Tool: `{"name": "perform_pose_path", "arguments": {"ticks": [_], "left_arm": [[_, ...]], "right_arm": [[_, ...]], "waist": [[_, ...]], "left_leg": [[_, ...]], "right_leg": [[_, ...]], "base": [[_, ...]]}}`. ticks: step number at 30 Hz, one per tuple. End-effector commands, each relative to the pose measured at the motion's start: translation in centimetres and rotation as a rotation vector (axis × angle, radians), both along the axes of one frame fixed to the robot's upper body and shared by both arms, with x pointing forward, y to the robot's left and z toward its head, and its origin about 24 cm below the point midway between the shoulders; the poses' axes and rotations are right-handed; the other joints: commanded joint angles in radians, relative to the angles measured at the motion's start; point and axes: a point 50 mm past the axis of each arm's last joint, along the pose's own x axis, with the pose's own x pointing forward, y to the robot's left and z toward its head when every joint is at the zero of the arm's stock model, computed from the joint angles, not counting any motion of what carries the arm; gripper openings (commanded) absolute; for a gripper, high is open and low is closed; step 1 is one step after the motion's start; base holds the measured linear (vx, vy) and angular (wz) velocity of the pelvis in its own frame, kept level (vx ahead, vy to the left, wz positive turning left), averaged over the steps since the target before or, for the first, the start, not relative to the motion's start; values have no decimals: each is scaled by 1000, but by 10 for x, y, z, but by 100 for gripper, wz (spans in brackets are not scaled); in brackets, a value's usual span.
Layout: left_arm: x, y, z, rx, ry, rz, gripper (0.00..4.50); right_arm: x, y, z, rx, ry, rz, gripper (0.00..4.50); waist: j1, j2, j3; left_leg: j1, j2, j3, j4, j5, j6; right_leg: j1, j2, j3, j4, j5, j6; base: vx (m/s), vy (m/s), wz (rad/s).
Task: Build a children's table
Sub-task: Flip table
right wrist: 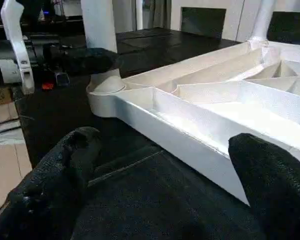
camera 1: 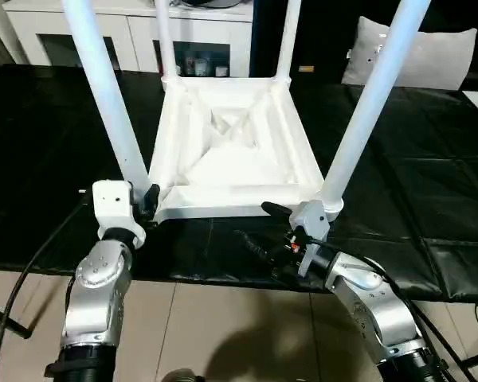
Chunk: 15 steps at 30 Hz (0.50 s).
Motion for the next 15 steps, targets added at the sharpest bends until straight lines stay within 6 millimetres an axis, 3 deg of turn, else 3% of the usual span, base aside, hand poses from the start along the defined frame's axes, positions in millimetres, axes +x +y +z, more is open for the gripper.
{"name": "perform_pose_path", "arguments": {"ticks": [1,5,9,15], "left_arm": [[1,-11,-9,-221,60,16,203],[0,-13,-11,-357,83,55,203],[-3,-17,-15,-441,132,37,203],[-16,-32,-21,-466,221,-81,203]], "right_arm": [[0,-1,-1,-6,-2,-11,450],[0,-1,-2,-6,-7,-20,450],[0,-2,-2,-16,-17,-51,450],[2,-7,-3,-25,-3,-96,450]], "waist": [[-5,2,-49],[-4,2,-49],[-4,10,-49],[-6,11,-51]], "left_leg": [[5,83,-38,-103,-278,-5],[-1,80,-36,-98,-248,17],[-2,79,-34,-95,-226,32],[-4,81,-34,-97,-203,40]], "right_leg": [[36,-87,63,-80,-250,-194],[36,-87,61,-85,-286,-183],[32,-86,61,-89,-341,-169],[33,-82,60,-84,-288,-176]], "base": [[0,0,0],[0,0,0],[0,0,0],[0,0,0]]}}
